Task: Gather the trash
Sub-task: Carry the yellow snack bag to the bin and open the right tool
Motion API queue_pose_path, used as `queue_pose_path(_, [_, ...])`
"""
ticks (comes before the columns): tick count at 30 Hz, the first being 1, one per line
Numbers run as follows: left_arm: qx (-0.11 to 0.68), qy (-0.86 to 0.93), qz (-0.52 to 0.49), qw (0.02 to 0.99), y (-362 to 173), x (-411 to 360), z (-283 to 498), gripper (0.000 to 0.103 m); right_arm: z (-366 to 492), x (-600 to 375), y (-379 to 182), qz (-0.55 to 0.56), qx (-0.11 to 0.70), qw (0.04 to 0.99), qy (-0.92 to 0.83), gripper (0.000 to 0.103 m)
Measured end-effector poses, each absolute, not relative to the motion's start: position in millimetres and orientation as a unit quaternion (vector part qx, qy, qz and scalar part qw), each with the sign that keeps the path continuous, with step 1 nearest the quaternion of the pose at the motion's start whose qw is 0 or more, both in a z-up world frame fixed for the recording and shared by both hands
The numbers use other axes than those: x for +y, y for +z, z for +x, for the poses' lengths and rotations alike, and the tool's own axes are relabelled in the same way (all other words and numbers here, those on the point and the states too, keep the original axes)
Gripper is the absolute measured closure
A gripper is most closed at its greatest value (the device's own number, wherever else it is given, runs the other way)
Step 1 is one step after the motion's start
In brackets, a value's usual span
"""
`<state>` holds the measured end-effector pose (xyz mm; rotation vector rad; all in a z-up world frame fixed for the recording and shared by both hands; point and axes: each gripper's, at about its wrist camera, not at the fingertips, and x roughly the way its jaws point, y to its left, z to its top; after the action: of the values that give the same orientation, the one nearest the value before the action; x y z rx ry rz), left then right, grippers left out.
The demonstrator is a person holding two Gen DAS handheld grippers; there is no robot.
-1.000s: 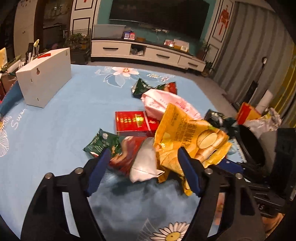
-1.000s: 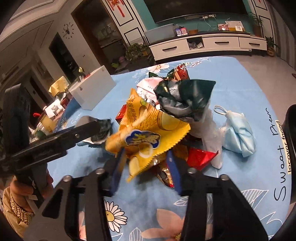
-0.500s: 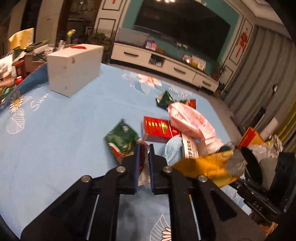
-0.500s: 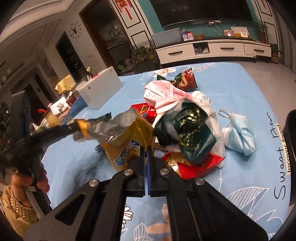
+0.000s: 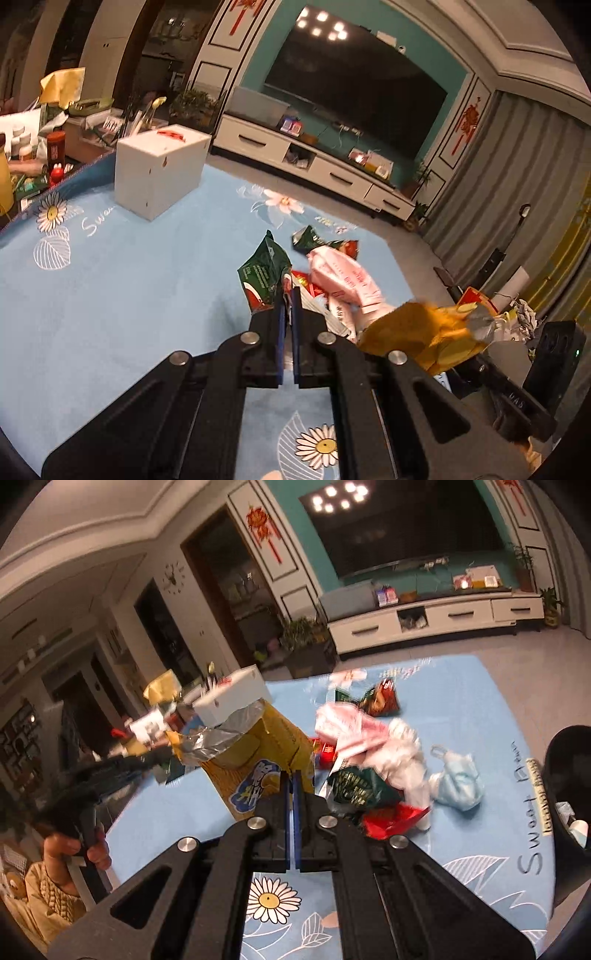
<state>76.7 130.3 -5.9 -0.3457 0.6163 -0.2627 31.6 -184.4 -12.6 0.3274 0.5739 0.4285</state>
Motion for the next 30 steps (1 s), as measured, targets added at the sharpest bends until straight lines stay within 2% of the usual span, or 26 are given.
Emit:
queue_pose_path(6, [0.286,-0.161,-0.158,0.931,15.4,106.3,67.0,0.099,13.9,-223.5,7.1,0.178,0.239,0.94,0.167,0.101])
queue_pose_path(14, [0.289,-0.239,-0.131,0.918,30.2,38.9,70.7,0.099,-6.3,-297.1,2.8,0.208,0.216,0.951,0.074,0.101])
queue_pose_path(30, [0.359,-0.405,-0.032,0.84,-0.9,-187.7,109.4,0.099,-30.9,-415.6,-48.6,0.216,0.223,0.938,-0.151,0.101])
